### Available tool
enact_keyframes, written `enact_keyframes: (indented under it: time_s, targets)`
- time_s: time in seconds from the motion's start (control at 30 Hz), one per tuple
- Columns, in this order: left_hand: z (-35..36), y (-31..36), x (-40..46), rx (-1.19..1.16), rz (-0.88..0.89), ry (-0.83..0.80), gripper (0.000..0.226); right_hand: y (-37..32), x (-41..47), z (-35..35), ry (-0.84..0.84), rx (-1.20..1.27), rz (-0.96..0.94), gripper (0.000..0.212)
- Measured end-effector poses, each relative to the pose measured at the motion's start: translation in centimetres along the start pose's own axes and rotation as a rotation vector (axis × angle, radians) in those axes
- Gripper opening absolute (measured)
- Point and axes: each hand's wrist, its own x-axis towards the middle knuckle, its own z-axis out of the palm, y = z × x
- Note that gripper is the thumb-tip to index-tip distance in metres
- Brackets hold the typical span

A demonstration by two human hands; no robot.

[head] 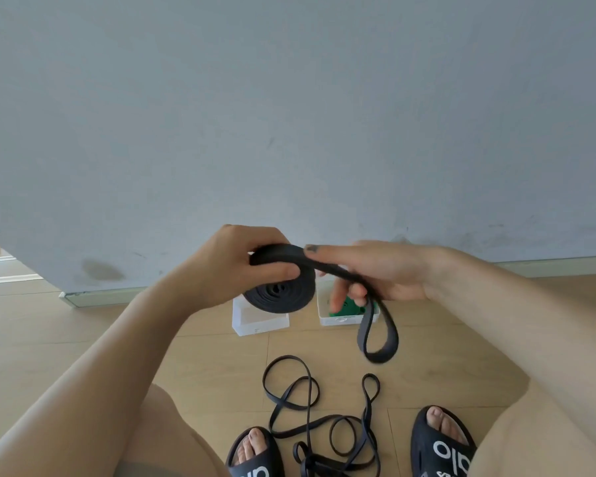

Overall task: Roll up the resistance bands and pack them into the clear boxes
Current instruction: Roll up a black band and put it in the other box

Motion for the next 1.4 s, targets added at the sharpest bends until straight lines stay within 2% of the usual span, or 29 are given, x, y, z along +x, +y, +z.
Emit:
enact_keyframes:
  time_s: [0.07, 0.1, 0.2, 0.37, 0.5, 0.63, 0.7, 0.77, 0.8, 0.87, 0.93, 1.03, 1.13, 1.2, 1.3, 1.4]
  targets:
    - [-0.7, -0.4, -0.2, -0.047, -0.011, 0.027, 0.006, 0.2, -0.2, -1.0, 0.1, 0.094, -0.095, 0.034]
    - [-0.7, -0.5, -0.2, -0.069, -0.014, 0.034, 0.005, 0.3, 0.0, -1.2, 0.129, 0.133, -0.132, 0.034]
    - [-0.4, -0.4, 0.2, -0.145, -0.034, 0.09, 0.006, 0.3, 0.3, -0.7, 0.151, 0.202, -0.168, 0.029]
    - [-0.1, -0.3, 0.0, -0.261, -0.046, 0.152, 0.005, 0.3, 0.2, 0.2, -0.005, 0.32, -0.135, 0.027]
    - [0.0, 0.0, 0.0, -0.297, -0.03, 0.186, 0.005, 0.2, 0.1, 0.4, -0.143, 0.336, -0.095, 0.051]
    - [0.2, 0.3, -0.1, -0.333, -0.052, 0.173, 0.006, 0.2, 0.2, 0.5, -0.243, 0.353, -0.122, 0.052]
    - [-0.1, 0.2, -0.1, -0.355, -0.046, 0.152, 0.009, -0.1, 0.3, 0.6, -0.178, 0.345, -0.144, 0.046]
    - [0.0, 0.3, -0.1, -0.207, -0.018, 0.11, 0.012, -0.1, 0.5, 0.6, -0.032, 0.248, -0.154, 0.043]
    - [0.3, 0.4, 0.0, -0.084, 0.004, 0.071, 0.013, 0.0, 0.6, 0.7, 0.044, 0.151, -0.152, 0.05]
    - [1.2, 0.7, 0.1, 0.124, 0.052, -0.011, 0.008, 0.4, 1.0, 0.8, 0.14, -0.042, -0.118, 0.076]
    - [1.6, 0.7, 0.3, 0.192, 0.106, -0.037, 0.004, 0.7, 1.1, 1.0, 0.18, -0.134, -0.087, 0.091]
    - [1.3, 0.4, 0.5, 0.121, 0.134, 0.025, 0.011, 0.3, 0.7, 0.5, 0.136, -0.083, -0.086, 0.077]
    - [1.5, 0.5, 0.4, 0.04, 0.127, 0.05, 0.009, -0.1, 0.0, -0.3, -0.078, 0.092, -0.014, 0.058]
    - [1.7, 0.7, 0.4, -0.014, 0.123, 0.072, 0.012, -0.1, -0.3, -0.5, -0.175, 0.192, 0.029, 0.058]
    - [1.3, 0.8, 0.5, -0.034, 0.12, 0.085, 0.015, 0.0, 0.0, -0.3, -0.145, 0.259, 0.002, 0.046]
    - [1.5, 0.9, 0.4, 0.105, 0.093, -0.013, 0.014, 0.0, 0.3, 0.9, -0.009, 0.109, -0.029, 0.044]
